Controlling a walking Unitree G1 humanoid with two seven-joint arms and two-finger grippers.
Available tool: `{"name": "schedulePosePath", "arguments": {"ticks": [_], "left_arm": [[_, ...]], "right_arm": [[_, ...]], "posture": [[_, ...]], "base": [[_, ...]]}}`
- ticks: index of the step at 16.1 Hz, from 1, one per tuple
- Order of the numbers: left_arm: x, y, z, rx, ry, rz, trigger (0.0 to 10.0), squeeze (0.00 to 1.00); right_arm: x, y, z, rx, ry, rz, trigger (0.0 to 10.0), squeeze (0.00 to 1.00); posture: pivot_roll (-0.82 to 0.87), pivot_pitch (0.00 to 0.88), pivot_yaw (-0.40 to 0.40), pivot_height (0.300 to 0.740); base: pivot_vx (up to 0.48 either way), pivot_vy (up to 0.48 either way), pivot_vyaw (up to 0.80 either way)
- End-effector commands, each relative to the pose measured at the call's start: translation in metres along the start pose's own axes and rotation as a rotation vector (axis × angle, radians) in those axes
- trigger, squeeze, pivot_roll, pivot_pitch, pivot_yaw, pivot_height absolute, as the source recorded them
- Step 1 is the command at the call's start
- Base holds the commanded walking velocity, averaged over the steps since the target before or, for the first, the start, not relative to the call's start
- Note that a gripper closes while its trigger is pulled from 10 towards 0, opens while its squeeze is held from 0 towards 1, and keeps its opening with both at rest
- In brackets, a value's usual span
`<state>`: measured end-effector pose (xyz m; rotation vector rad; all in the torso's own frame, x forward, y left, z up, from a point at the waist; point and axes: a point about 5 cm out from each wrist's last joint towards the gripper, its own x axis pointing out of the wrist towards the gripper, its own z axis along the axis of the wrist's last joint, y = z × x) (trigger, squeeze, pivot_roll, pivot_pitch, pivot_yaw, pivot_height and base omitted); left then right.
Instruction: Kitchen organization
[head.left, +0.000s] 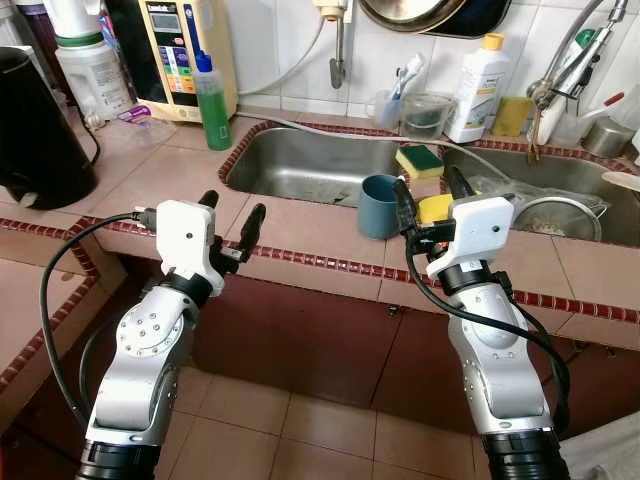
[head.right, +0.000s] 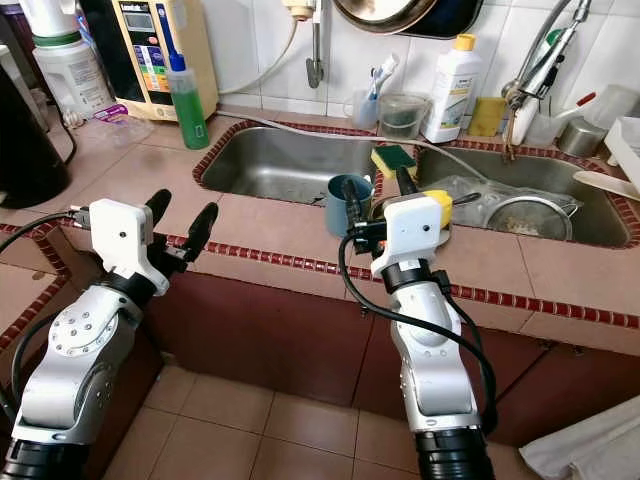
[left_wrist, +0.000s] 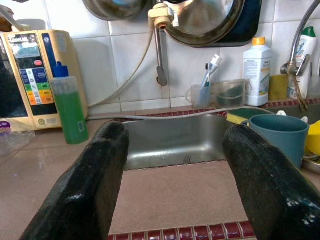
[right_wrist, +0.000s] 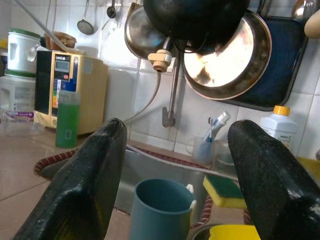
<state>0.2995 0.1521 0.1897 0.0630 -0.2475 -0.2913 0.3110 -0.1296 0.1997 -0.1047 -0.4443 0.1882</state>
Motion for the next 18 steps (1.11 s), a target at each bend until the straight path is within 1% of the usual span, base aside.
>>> {"name": "schedulePosePath", "arguments": {"ticks": [1, 3, 13, 14, 15, 17, 18], "left_arm": [[-0.001, -0.0013, 0.004, 0.015, -0.009, -0.004, 10.0, 0.0], [-0.0012, -0.0013, 0.0036, 0.014, -0.007, -0.003, 10.0, 0.0], [0.0006, -0.0047, 0.0012, 0.01, 0.002, -0.014, 10.0, 0.0], [0.0008, -0.0054, 0.0016, 0.012, -0.003, -0.011, 10.0, 0.0], [0.0012, -0.0061, 0.0005, -0.019, 0.006, 0.003, 10.0, 0.0], [0.0, -0.0093, -0.0002, -0.006, 0.005, -0.052, 10.0, 0.0], [-0.0008, -0.0052, -0.0011, -0.016, 0.014, -0.05, 10.0, 0.0]], "right_arm": [[-0.0005, -0.0043, -0.0039, 0.006, 0.024, -0.018, 10.0, 0.0], [-0.0007, -0.0045, -0.0041, 0.007, 0.025, -0.018, 10.0, 0.0], [-0.0023, -0.0022, -0.006, 0.012, 0.033, -0.012, 10.0, 0.0], [-0.0027, -0.0023, -0.006, 0.012, 0.033, -0.011, 10.0, 0.0], [-0.0032, -0.0024, -0.0063, 0.011, 0.034, -0.011, 10.0, 0.0], [-0.0035, -0.0029, -0.0067, 0.009, 0.037, -0.007, 10.0, 0.0], [-0.0034, -0.003, -0.0066, 0.005, 0.037, -0.004, 10.0, 0.0]], "posture": [[-0.07, 0.057, 0.004, 0.74], [-0.07, 0.056, 0.002, 0.74], [-0.07, 0.043, 0.0, 0.74], [-0.07, 0.041, 0.0, 0.74], [-0.07, 0.039, -0.001, 0.74], [-0.08, 0.037, -0.005, 0.74], [-0.08, 0.038, -0.002, 0.74]], "base": [[0.0, 0.0, 0.0], [0.0, 0.0, 0.0], [0.0, -0.342, 0.0], [0.0, 0.0, 0.0], [0.0, 0.0, 0.0], [0.0, 0.0, 0.0], [0.0, 0.0, 0.0]]}}
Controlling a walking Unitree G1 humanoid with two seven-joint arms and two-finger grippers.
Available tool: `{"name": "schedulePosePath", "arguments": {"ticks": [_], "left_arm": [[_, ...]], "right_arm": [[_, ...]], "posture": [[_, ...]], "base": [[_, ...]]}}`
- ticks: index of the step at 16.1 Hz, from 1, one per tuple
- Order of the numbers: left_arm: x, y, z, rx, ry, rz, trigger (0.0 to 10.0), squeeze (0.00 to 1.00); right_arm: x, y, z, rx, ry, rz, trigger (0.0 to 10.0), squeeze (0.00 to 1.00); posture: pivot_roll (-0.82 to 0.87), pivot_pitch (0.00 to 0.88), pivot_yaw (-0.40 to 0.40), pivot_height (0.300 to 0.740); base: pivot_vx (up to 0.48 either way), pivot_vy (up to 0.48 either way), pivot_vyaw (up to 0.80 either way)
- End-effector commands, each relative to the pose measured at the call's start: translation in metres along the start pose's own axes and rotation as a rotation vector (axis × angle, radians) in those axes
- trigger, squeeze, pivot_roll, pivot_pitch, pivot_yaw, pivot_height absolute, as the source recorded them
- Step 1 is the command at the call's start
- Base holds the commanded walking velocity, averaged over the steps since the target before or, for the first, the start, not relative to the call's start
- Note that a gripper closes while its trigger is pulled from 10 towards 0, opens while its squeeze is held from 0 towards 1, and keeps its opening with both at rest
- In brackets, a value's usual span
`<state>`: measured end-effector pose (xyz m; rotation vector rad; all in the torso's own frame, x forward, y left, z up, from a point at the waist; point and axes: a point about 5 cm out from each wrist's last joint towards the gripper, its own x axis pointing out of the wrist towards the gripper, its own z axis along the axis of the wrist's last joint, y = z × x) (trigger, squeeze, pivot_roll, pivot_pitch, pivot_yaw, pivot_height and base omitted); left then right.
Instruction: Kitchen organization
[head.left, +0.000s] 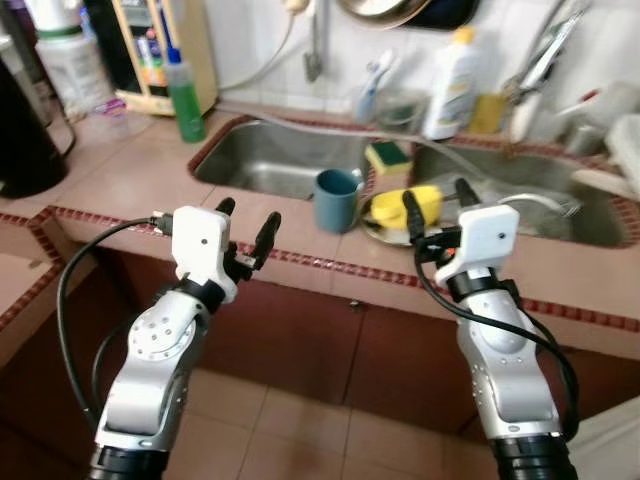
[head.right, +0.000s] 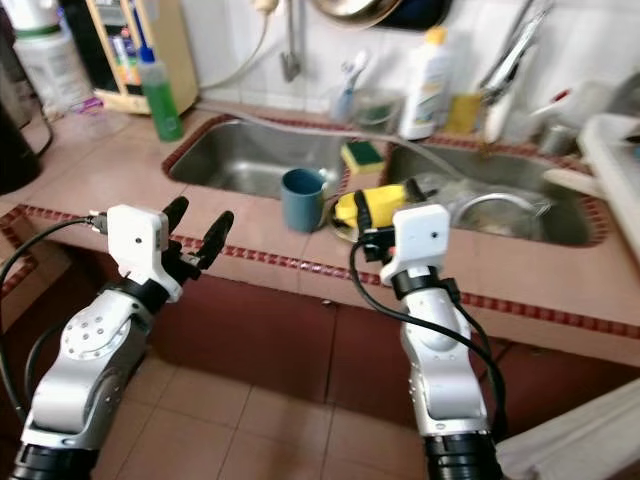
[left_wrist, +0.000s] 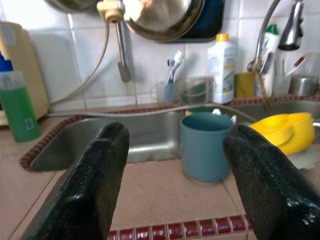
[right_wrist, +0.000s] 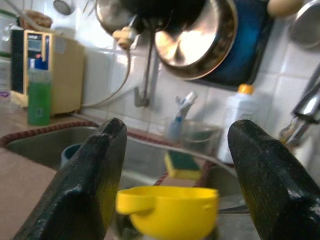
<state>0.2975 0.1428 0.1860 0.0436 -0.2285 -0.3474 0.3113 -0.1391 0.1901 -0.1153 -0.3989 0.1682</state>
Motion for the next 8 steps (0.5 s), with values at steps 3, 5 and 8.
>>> {"name": "schedulePosePath", "arguments": {"ticks": [3, 5, 8], "left_arm": [[-0.003, 0.016, 0.004, 0.006, -0.007, 0.015, 10.0, 0.0], [-0.002, 0.02, 0.005, 0.003, -0.008, 0.026, 10.0, 0.0], [-0.001, 0.021, 0.009, 0.015, -0.025, 0.001, 10.0, 0.0]], "right_arm": [[0.001, 0.001, 0.001, 0.007, -0.003, 0.003, 10.0, 0.0], [0.001, 0.001, 0.001, 0.005, -0.001, 0.002, 10.0, 0.0], [0.001, 0.001, 0.001, -0.003, -0.001, 0.0, 10.0, 0.0]], "posture": [[-0.09, 0.047, 0.001, 0.74], [-0.09, 0.05, 0.002, 0.74], [-0.09, 0.052, 0.002, 0.74]], "base": [[0.0, 0.0, 0.0], [0.0, 0.0, 0.0], [0.0, 0.0, 0.0]]}}
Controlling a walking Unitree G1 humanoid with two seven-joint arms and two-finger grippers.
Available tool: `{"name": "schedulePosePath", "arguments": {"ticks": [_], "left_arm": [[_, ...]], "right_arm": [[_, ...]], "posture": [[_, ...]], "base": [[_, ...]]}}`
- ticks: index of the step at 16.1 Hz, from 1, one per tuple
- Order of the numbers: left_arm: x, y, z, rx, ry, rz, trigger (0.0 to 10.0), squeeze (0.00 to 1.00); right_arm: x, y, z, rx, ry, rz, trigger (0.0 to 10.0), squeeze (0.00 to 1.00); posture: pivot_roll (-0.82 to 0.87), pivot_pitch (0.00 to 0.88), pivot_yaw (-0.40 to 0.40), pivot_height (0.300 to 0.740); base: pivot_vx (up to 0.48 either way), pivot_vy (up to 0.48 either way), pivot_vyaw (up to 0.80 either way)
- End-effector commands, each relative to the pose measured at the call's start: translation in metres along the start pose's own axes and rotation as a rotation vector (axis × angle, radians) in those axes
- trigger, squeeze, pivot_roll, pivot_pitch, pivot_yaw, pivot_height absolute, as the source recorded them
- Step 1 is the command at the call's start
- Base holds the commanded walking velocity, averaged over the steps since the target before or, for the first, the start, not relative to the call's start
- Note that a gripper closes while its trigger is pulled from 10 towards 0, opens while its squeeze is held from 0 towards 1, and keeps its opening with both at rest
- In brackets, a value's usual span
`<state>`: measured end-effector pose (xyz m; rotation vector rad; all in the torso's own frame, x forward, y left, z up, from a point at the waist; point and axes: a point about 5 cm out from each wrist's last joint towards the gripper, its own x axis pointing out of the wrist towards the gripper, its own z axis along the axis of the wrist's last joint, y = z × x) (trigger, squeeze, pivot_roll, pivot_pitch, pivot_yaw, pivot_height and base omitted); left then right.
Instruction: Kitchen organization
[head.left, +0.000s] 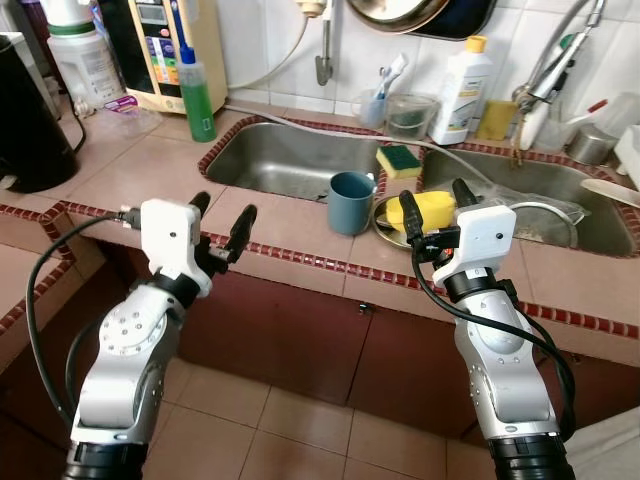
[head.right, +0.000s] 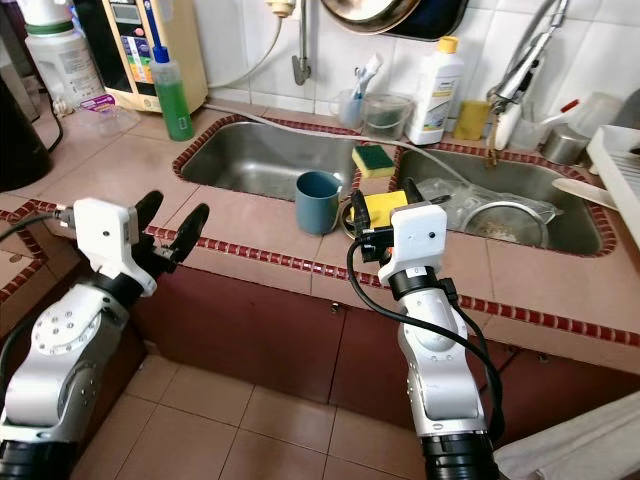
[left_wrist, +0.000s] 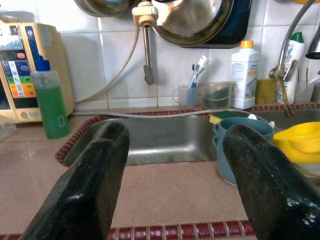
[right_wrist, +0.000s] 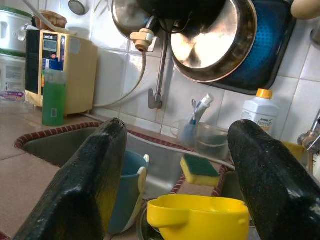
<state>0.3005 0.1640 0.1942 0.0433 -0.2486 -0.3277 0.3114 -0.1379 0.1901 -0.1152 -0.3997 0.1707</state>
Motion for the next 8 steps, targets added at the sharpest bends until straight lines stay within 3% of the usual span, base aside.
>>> {"name": "schedulePosePath", "arguments": {"ticks": [1, 8], "left_arm": [[0.0016, -0.0008, 0.0022, 0.008, -0.006, -0.021, 10.0, 0.0], [0.0049, 0.0002, 0.003, 0.006, -0.008, -0.034, 10.0, 0.0]], "right_arm": [[0.0009, -0.001, 0.0013, -0.005, -0.003, -0.006, 10.0, 0.0], [0.0, -0.0029, 0.0013, -0.012, -0.003, -0.015, 10.0, 0.0]], "posture": [[-0.09, 0.054, 0.003, 0.74], [-0.1, 0.054, 0.011, 0.74]], "base": [[0.0, 0.0, 0.0], [0.294, 0.0, 0.0]]}}
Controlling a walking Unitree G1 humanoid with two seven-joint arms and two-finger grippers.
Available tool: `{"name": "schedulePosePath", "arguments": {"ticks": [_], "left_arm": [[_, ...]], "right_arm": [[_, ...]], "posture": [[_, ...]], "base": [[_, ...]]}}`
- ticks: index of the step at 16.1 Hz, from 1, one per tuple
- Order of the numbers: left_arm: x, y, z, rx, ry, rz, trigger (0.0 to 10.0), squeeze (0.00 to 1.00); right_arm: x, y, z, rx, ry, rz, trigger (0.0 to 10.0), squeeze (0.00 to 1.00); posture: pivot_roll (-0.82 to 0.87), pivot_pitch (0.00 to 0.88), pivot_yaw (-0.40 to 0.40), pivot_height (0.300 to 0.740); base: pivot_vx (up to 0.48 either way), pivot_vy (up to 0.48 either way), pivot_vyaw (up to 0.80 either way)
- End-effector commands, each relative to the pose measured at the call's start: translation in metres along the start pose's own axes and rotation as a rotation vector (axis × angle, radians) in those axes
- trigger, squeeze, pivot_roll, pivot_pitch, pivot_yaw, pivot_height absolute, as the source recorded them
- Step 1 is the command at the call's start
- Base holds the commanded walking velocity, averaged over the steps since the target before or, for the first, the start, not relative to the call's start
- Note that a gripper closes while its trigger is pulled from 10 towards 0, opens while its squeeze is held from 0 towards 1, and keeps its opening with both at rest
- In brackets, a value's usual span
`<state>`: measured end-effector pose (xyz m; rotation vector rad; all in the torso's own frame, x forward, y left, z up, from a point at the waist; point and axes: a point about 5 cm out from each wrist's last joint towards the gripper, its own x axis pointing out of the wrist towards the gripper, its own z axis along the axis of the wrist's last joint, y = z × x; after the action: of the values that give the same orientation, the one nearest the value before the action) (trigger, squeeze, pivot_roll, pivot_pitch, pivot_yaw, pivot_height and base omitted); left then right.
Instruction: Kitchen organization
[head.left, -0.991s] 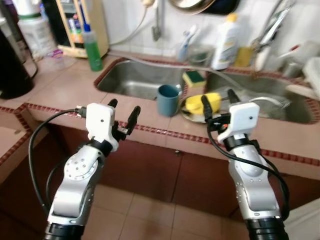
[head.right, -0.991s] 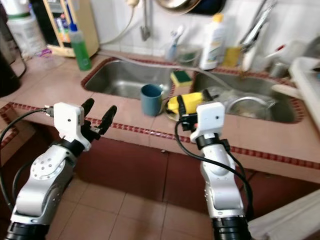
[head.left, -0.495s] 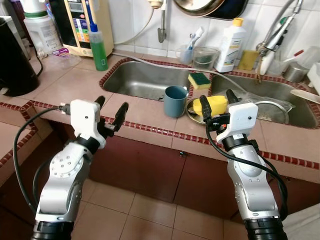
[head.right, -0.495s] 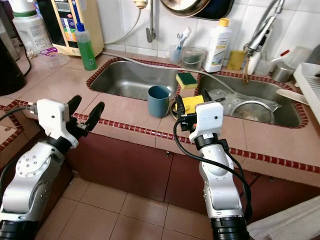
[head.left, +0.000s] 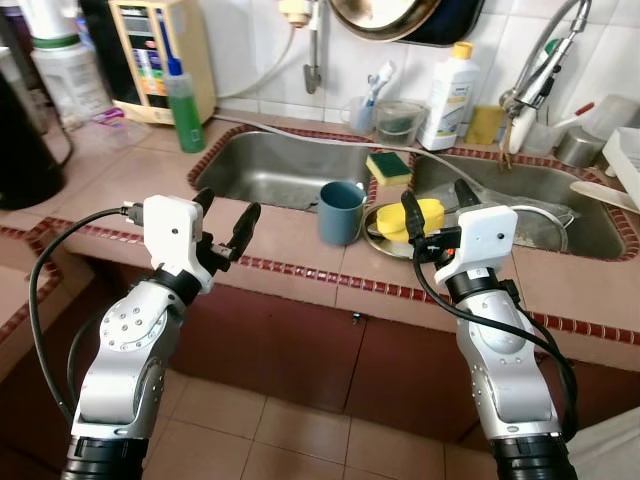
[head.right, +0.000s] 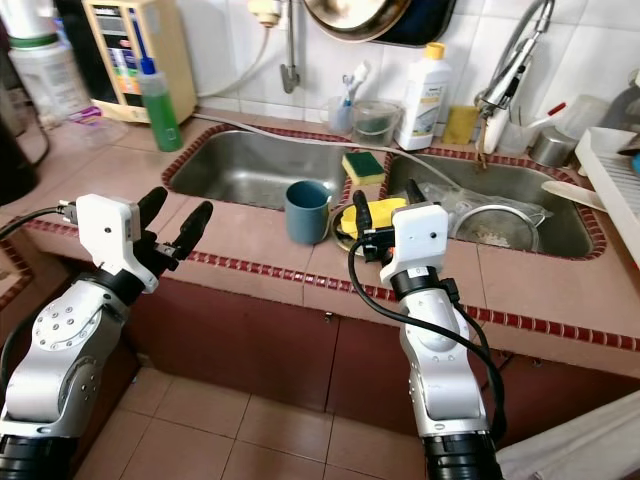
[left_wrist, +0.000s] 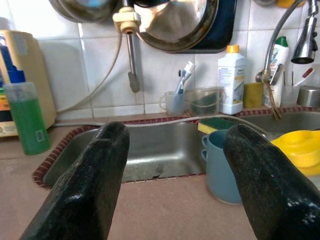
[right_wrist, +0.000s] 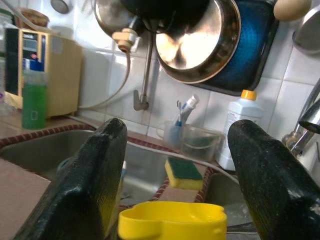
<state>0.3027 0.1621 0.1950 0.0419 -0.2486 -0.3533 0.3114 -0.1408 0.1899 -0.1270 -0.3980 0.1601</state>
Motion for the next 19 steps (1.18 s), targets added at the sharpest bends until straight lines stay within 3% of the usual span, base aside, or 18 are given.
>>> {"name": "schedulePosePath", "arguments": {"ticks": [1, 10, 14, 15, 19], "left_arm": [[0.0029, 0.0008, 0.003, 0.011, -0.007, -0.012, 10.0, 0.0], [0.0045, -0.0008, 0.0046, 0.003, -0.02, -0.011, 10.0, 0.0], [0.005, -0.0023, 0.0064, -0.058, -0.034, -0.006, 10.0, 0.0], [0.0058, -0.0024, 0.0062, -0.059, -0.03, -0.006, 10.0, 0.0], [0.0083, -0.0038, 0.0092, -0.049, 0.0, -0.057, 10.0, 0.0]], "right_arm": [[0.001, 0.0002, 0.002, 0.001, -0.007, -0.007, 10.0, 0.0], [0.0027, 0.0009, 0.0024, 0.001, -0.011, -0.004, 10.0, 0.0], [0.0034, 0.0029, 0.0028, 0.044, -0.013, -0.001, 10.0, 0.0], [0.0036, 0.003, 0.003, 0.071, -0.012, -0.001, 10.0, 1.0], [0.0073, 0.0038, 0.0068, 0.105, -0.018, 0.033, 10.0, 1.0]], "posture": [[-0.1, 0.052, 0.013, 0.74], [-0.09, 0.046, 0.009, 0.74], [-0.09, 0.046, 0.008, 0.74], [-0.09, 0.044, 0.006, 0.74], [-0.1, 0.034, 0.003, 0.74]], "base": [[0.341, 0.0, 0.0], [0.336, 0.0, 0.0], [0.0, 0.0, 0.0], [0.0, 0.0, 0.0], [0.0, 0.0, 0.0]]}}
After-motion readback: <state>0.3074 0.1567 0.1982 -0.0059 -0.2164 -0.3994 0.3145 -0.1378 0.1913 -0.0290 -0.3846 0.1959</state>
